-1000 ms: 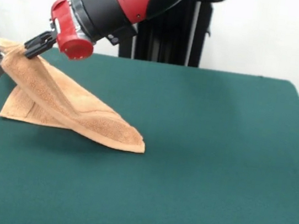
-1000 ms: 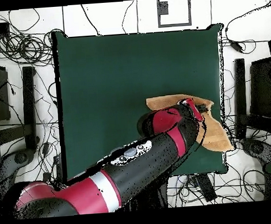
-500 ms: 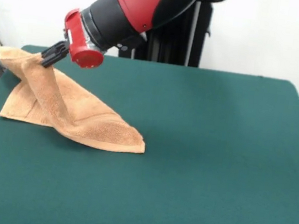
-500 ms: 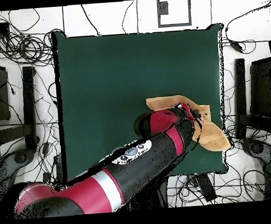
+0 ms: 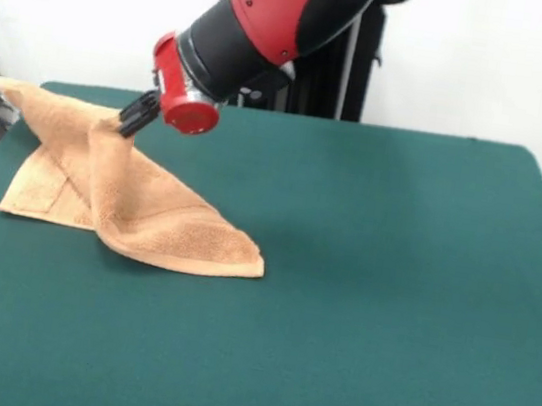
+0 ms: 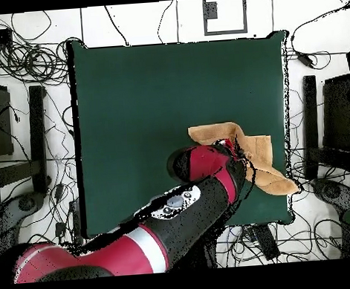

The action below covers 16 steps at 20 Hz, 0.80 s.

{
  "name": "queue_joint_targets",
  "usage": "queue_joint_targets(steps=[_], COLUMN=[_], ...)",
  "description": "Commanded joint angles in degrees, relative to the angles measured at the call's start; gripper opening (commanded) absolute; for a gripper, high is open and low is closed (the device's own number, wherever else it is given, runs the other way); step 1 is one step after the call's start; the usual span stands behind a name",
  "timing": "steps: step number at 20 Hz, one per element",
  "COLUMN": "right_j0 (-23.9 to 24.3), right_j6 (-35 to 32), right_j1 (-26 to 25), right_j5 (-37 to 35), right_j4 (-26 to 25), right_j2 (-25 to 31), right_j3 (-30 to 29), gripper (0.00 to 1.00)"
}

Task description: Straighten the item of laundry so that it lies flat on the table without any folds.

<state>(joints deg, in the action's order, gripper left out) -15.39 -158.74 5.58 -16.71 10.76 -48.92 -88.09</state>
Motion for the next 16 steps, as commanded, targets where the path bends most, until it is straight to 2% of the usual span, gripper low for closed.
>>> queue_joint_targets(steps=[1,9,16], right_j0=[0.4,0.88,-2.78], right_j6=[-5.72,-4.95,-7.74], right_j1=[5.25,15.12,15.6], right_j5=[-8.01,-12.88,-14.26], right_j4=[3.63,3.41,2.72], right_j2=[14.36,17.42,14.6], right_j3=[-5.16,-11.92,-12.5], gripper=[0.0,0.0,0.0])
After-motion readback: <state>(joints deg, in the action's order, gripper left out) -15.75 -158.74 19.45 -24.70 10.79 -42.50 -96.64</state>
